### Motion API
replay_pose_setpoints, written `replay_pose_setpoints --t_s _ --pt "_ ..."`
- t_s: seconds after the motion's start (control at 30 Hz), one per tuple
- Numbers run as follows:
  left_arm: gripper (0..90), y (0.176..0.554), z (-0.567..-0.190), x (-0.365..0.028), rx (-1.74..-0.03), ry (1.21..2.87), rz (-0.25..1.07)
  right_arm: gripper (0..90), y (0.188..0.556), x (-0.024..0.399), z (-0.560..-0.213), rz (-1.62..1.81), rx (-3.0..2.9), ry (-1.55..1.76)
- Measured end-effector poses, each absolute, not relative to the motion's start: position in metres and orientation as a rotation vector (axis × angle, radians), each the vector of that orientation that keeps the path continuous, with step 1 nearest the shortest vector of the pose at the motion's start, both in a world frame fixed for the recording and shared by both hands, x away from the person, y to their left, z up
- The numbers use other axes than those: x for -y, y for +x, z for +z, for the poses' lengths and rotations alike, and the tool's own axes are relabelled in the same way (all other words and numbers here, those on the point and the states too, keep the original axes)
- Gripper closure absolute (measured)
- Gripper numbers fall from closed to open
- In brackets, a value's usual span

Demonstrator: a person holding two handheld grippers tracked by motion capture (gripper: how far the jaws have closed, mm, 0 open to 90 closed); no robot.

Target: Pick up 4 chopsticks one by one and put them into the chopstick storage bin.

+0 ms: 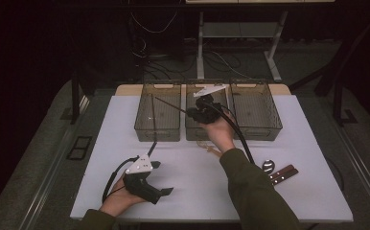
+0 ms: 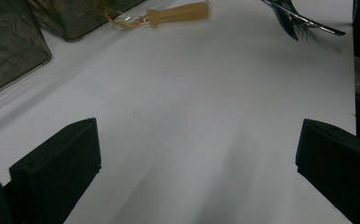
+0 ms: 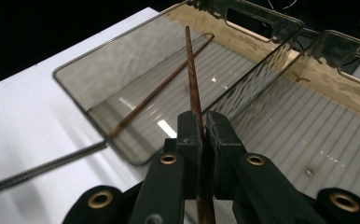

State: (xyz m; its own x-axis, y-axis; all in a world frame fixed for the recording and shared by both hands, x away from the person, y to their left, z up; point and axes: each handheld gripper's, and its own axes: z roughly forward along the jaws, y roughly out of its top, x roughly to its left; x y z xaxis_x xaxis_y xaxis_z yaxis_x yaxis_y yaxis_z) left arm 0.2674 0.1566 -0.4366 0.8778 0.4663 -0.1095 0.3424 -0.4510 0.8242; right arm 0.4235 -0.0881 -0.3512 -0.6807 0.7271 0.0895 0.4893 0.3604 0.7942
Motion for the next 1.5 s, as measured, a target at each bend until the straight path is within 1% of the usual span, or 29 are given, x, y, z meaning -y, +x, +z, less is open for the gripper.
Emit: replay_pose_setpoints --t_s 0.5,0.9,1.07,1.13,1.2,1.37,1.43,1.5 --pt "0.0 0.267 -0.436 -0.155 -0.586 2.079 0.150 84.6 0.457 0.046 -0.366 1.135 -2.340 1.162" --pt "0.0 0.267 -0.436 -0.155 -0.568 2.088 0.157 84.6 0.475 0.008 -0.372 1.044 -2.355 1.175" --pt "0.0 0.267 -0.436 -0.155 -0.577 2.084 0.155 83.6 0.480 0.000 -0.377 1.025 -2.356 1.200" --pt "0.0 0.267 -0.436 -0.155 -0.573 2.081 0.156 74.2 0.480 0.000 -0.377 1.059 -2.347 1.203" --pt "0.0 0.267 -0.436 -0.156 -0.574 2.082 0.156 67.4 0.480 0.001 -0.376 1.062 -2.361 1.186" --pt "0.0 0.267 -0.436 -0.156 -0.577 2.085 0.162 55.8 0.477 0.012 -0.369 1.116 -2.386 1.164" --pt "0.0 0.267 -0.436 -0.156 -0.574 2.087 0.164 48.5 0.474 0.017 -0.366 1.135 -2.387 1.168" --pt "0.0 0.266 -0.437 -0.155 -0.584 2.081 0.160 44.8 0.471 0.024 -0.364 1.170 -2.397 1.165"
